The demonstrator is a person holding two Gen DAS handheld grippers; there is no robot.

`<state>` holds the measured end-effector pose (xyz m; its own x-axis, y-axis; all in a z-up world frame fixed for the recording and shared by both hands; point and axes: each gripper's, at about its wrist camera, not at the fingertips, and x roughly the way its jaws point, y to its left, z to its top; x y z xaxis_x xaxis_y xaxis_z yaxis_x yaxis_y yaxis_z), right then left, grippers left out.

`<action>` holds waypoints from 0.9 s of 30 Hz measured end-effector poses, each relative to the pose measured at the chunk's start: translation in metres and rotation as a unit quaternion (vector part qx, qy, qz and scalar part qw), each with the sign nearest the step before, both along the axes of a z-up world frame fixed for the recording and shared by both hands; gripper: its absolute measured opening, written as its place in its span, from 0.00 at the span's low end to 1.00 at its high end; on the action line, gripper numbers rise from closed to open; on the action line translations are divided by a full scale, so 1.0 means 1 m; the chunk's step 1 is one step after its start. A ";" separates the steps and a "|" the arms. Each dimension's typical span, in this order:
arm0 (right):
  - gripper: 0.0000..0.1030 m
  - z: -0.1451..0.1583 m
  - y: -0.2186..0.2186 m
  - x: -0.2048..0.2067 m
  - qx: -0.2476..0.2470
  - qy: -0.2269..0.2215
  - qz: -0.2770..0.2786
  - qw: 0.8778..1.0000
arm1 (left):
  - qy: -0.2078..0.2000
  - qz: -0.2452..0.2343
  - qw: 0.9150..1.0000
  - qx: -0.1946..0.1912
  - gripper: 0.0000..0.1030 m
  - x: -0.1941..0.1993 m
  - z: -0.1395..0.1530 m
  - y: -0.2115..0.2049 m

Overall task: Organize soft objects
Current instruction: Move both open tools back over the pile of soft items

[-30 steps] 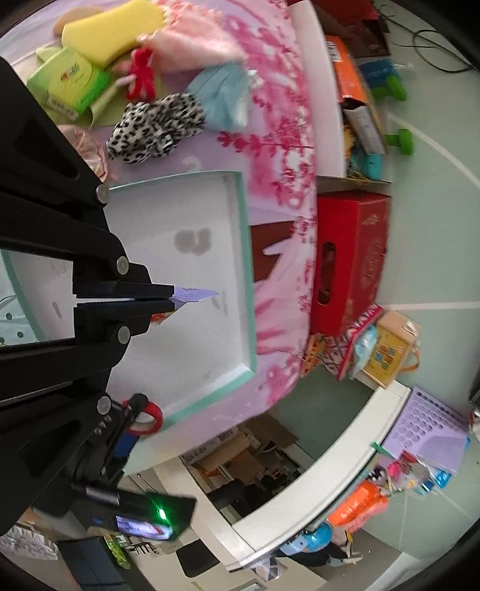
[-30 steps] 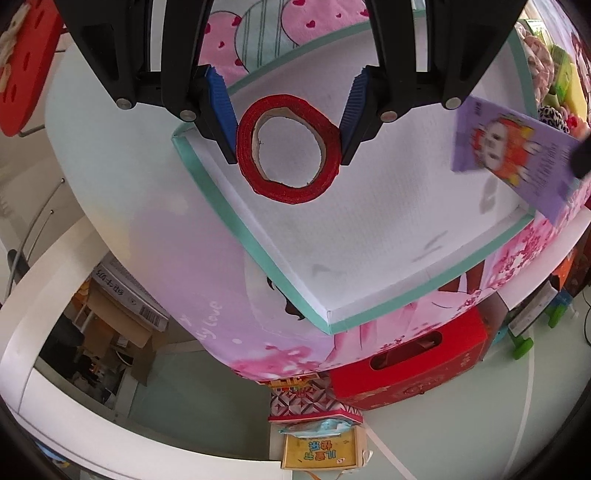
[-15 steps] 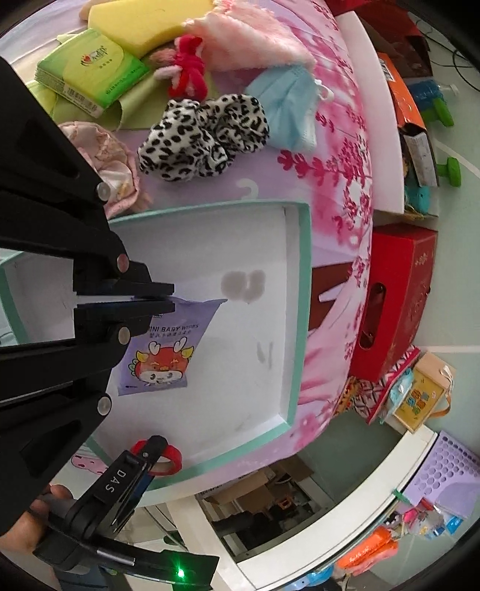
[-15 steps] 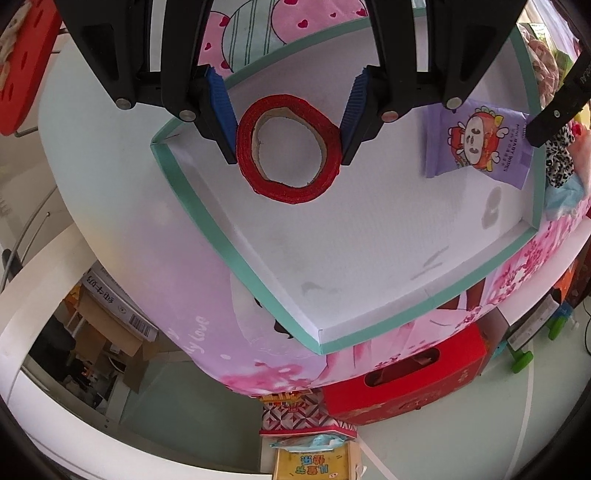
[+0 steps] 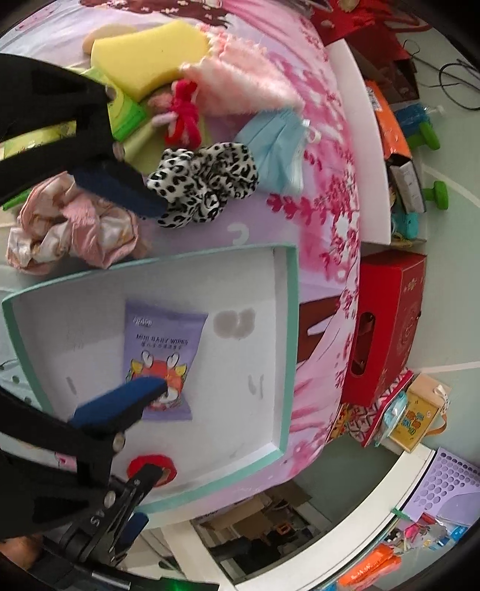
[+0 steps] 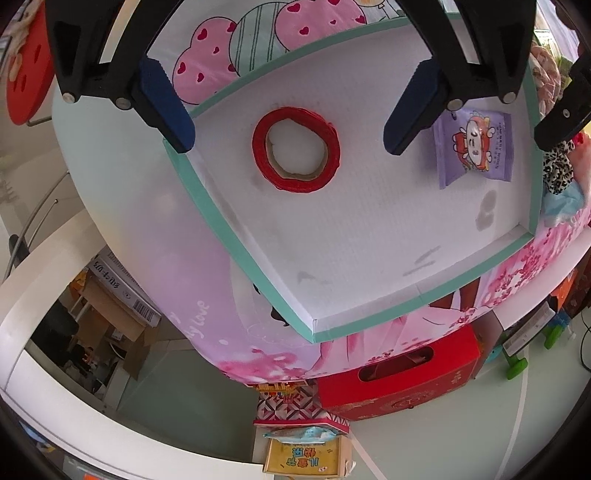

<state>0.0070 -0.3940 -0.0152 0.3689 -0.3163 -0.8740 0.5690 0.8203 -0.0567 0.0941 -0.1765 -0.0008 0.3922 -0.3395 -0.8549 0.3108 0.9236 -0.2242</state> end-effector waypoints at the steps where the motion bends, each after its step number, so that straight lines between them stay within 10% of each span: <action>1: 1.00 0.000 0.000 0.000 0.000 -0.001 -0.001 1.000 | -0.004 0.002 1.000 0.004 0.92 0.000 0.000 0.001; 17: 1.00 0.012 0.006 -0.002 0.010 -0.016 0.005 1.000 | -0.033 0.016 0.999 0.021 0.92 -0.006 0.024 0.021; 27: 1.00 0.049 0.054 0.011 0.028 -0.082 0.066 0.994 | -0.082 0.155 0.982 0.073 0.92 -0.002 0.061 0.137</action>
